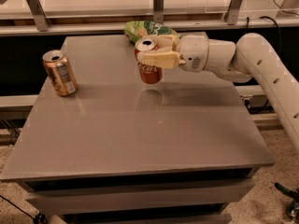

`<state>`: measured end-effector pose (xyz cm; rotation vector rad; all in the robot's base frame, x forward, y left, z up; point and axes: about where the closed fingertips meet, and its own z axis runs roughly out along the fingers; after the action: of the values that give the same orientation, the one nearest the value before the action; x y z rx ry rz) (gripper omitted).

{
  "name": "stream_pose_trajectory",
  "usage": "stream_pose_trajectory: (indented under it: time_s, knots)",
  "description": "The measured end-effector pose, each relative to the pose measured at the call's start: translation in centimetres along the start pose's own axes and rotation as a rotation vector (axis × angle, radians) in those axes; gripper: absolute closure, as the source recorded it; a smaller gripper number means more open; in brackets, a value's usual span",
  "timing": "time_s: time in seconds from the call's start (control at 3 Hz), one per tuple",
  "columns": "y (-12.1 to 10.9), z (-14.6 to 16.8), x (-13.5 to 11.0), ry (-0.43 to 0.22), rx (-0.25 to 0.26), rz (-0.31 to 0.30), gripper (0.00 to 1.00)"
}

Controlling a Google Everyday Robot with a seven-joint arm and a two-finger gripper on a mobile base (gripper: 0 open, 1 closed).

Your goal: Place coke can upright

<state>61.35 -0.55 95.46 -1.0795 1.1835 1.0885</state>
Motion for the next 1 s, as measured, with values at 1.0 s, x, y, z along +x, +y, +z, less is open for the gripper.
stream_pose_trajectory:
  time_s: [1.0]
  knots:
    - [0.02, -0.34, 1.14, 0.000, 0.012, 0.029, 1.00]
